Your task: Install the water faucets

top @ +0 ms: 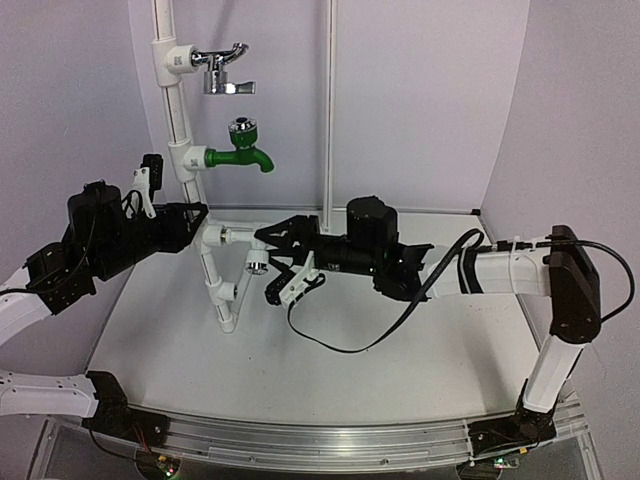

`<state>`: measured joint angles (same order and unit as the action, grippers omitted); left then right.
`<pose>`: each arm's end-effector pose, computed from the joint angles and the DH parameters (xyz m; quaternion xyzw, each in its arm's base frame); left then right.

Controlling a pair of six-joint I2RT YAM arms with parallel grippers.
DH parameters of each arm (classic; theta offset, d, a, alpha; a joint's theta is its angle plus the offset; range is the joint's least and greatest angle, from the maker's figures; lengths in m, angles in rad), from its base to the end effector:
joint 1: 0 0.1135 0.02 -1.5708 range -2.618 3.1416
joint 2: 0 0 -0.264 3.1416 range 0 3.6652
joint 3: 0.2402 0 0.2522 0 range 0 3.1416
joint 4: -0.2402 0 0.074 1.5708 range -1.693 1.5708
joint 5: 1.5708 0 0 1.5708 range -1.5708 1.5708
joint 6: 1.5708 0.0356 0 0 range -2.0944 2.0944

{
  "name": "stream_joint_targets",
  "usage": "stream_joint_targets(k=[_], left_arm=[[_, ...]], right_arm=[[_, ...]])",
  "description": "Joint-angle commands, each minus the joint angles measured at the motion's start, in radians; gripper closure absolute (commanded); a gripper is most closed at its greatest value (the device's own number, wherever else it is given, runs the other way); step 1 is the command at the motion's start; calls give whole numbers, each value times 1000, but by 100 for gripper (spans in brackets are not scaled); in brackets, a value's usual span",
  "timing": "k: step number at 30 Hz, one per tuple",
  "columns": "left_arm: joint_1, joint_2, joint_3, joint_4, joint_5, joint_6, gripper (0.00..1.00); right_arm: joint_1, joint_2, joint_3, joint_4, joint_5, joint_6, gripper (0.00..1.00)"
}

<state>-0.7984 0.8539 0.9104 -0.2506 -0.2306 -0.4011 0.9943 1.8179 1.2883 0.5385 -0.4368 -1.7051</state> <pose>0.1414 -0.1335 0.3653 0.0798 0.7665 -0.2828 0.5711 0.2231 0.3708 0.2985 -0.7042 0.0006 -0.0983 0.7031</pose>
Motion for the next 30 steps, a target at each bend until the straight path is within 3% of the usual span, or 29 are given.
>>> stream_joint_targets(k=[1, 3, 7, 10, 17, 22, 24, 26, 28, 30], left_arm=[[-10, 34, -1, -58, 137, -133, 100], [-10, 37, -1, -58, 141, -132, 100], [-10, 41, -2, -58, 143, -131, 100], [-9, 42, -1, -58, 146, -129, 100], [-9, 44, -5, -58, 149, -130, 100], [-8, 38, -7, -58, 140, -132, 100], [-8, 35, -9, -58, 130, -133, 100], [-8, 35, -12, -58, 129, -132, 100], [-9, 36, -13, -58, 130, -132, 100], [-7, 36, -13, -58, 135, -133, 100]], right_arm=[[13, -28, 70, -105, -31, 290, 67], [14, -35, 69, -120, -47, 392, 85], [13, -27, 105, -131, -59, 831, 100], [3, 3, 157, -146, -24, 1261, 100], [-71, 128, 192, -20, -265, 2230, 97], [-118, 225, 224, 188, -349, 2877, 78], [-132, 242, 216, 209, -352, 3006, 64], [-142, 230, 203, 218, -353, 3010, 51], [-145, 185, 174, 192, -333, 2878, 39], [-144, 115, 129, 108, -306, 2629, 31]])
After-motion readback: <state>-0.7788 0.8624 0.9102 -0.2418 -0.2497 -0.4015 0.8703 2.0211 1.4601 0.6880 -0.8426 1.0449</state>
